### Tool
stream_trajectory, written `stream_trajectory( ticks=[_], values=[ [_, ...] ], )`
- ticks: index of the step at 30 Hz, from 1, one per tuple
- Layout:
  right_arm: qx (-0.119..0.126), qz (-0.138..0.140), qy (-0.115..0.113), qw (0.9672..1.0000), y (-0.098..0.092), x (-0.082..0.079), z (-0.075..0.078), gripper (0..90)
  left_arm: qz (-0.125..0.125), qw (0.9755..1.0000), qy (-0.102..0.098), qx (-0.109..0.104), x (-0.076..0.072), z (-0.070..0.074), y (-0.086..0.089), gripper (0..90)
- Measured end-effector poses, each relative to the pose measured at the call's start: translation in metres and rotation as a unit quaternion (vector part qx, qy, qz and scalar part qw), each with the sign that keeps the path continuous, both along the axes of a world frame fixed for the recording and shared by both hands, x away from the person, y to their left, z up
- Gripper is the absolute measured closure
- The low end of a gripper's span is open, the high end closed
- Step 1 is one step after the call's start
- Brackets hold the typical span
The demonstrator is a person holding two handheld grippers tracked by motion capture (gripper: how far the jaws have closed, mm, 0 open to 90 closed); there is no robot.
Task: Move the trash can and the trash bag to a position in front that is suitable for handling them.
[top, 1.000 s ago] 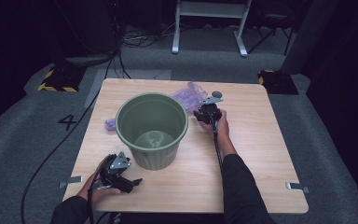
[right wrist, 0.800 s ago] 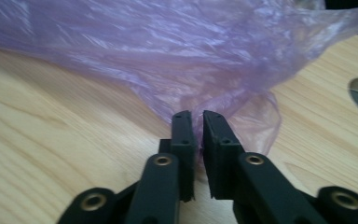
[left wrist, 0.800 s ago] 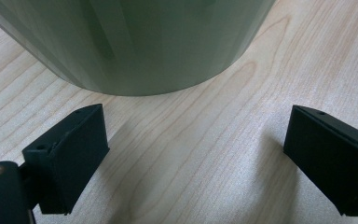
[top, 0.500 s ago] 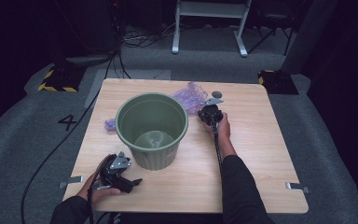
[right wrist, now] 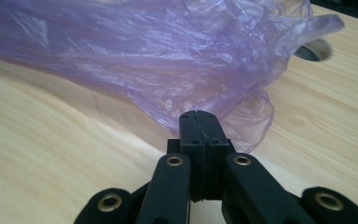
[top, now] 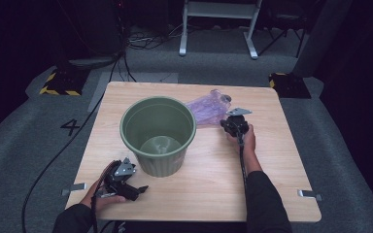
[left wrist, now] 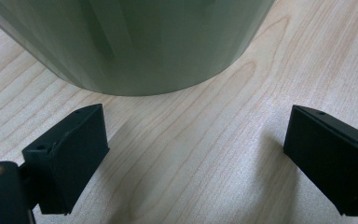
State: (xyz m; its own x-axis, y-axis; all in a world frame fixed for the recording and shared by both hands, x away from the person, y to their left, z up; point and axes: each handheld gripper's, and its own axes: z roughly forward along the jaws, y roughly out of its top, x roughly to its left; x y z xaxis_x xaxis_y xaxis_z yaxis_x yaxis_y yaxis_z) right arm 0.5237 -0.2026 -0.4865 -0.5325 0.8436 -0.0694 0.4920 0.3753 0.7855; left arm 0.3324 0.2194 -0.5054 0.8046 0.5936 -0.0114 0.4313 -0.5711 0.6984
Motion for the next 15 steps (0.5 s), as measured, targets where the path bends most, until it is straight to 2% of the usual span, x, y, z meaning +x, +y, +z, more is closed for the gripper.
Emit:
stream_trajectory(
  ticks=[5, 10, 12, 13, 15],
  values=[
    [-0.015, -0.004, -0.006, 0.9999, -0.034, -0.025, 0.008, 90.0, 0.0, 1.0, 0.0, 0.0, 0.0, 0.0, 0.0, 5.7],
    [-0.012, -0.014, -0.003, 0.9998, -0.068, -0.044, 0.009, 90.0, -0.001, 1.0, 0.001, 0.001, 0.001, 0.0, -0.001, 5.7],
    [-0.017, -0.016, -0.005, 0.9997, -0.076, -0.05, 0.008, 90.0, -0.002, 1.0, 0.001, 0.0, 0.002, 0.0, -0.001, 5.6],
    [-0.02, -0.006, -0.004, 0.9998, -0.085, -0.056, 0.006, 90.0, -0.002, 1.0, 0.0, 0.001, 0.002, 0.0, -0.001, 5.6],
    [-0.026, -0.002, -0.007, 0.9996, -0.088, -0.058, 0.006, 90.0, -0.002, 1.0, 0.0, 0.001, 0.002, 0.0, -0.001, 5.6]
  ],
)
